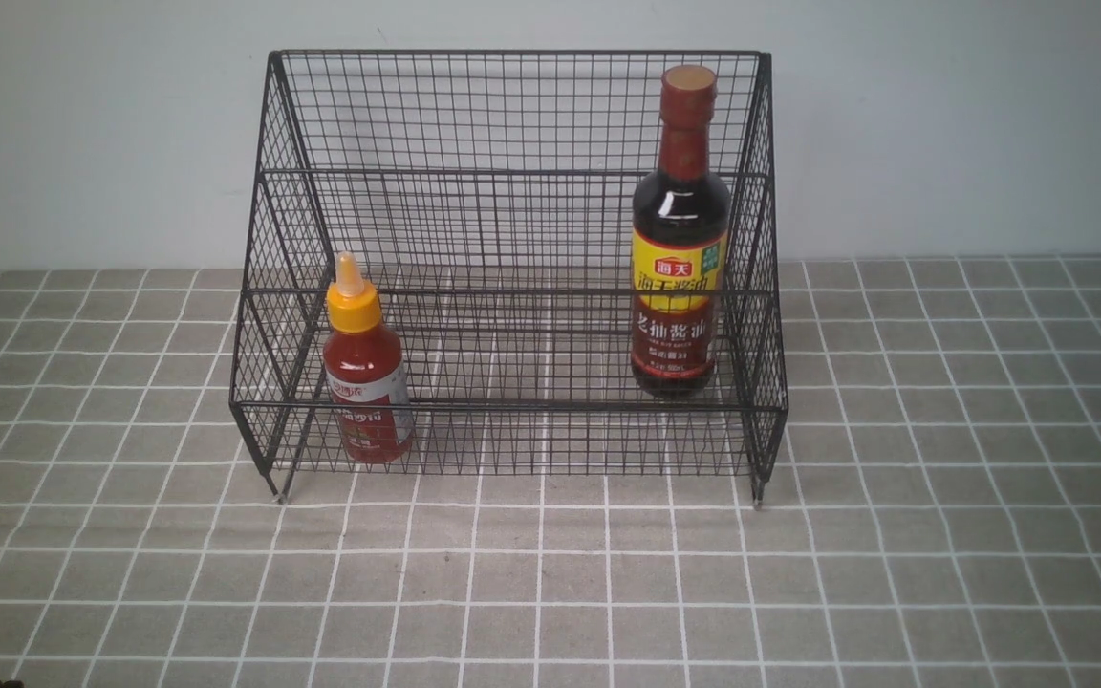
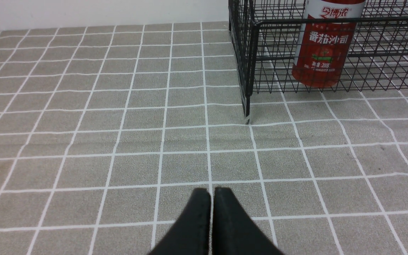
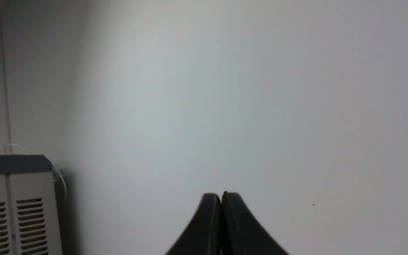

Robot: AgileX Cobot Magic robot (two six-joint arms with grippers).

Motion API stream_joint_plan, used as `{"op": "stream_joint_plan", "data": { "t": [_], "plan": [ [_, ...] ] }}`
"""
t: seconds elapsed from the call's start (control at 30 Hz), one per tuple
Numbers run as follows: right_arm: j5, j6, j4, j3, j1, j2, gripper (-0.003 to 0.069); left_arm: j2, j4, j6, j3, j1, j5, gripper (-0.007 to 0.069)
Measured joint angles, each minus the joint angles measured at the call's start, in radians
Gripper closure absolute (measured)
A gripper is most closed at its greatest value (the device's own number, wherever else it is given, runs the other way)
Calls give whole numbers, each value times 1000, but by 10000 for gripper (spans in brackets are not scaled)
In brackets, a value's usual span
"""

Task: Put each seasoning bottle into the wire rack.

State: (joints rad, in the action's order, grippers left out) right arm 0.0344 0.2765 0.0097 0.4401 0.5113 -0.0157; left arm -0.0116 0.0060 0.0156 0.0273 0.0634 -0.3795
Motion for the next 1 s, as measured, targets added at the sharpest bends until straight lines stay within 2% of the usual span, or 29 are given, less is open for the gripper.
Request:
{"op": "stream_joint_plan", "data": {
  "t": [0.17, 0.4, 0.63, 0.87, 0.9, 0.93, 1.0],
  "plan": [
    [0, -13, -10, -8, 0, -2, 672, 0, 0, 0, 0, 0, 0, 631],
    [82, -94, -114, -19, 0, -3, 672, 0, 0, 0, 0, 0, 0, 631],
    [102, -239, -28, -66, 0, -3, 672, 0, 0, 0, 0, 0, 0, 631],
    [122, -257, -10, -139, -3, -3, 672, 0, 0, 0, 0, 0, 0, 631],
    [123, -259, -10, -149, -12, -3, 672, 0, 0, 0, 0, 0, 0, 631],
    [123, -261, -21, -190, -78, -3, 672, 0, 0, 0, 0, 0, 0, 631],
    [125, -261, -23, -215, -124, -3, 672, 0, 0, 0, 0, 0, 0, 631]
  ]
}}
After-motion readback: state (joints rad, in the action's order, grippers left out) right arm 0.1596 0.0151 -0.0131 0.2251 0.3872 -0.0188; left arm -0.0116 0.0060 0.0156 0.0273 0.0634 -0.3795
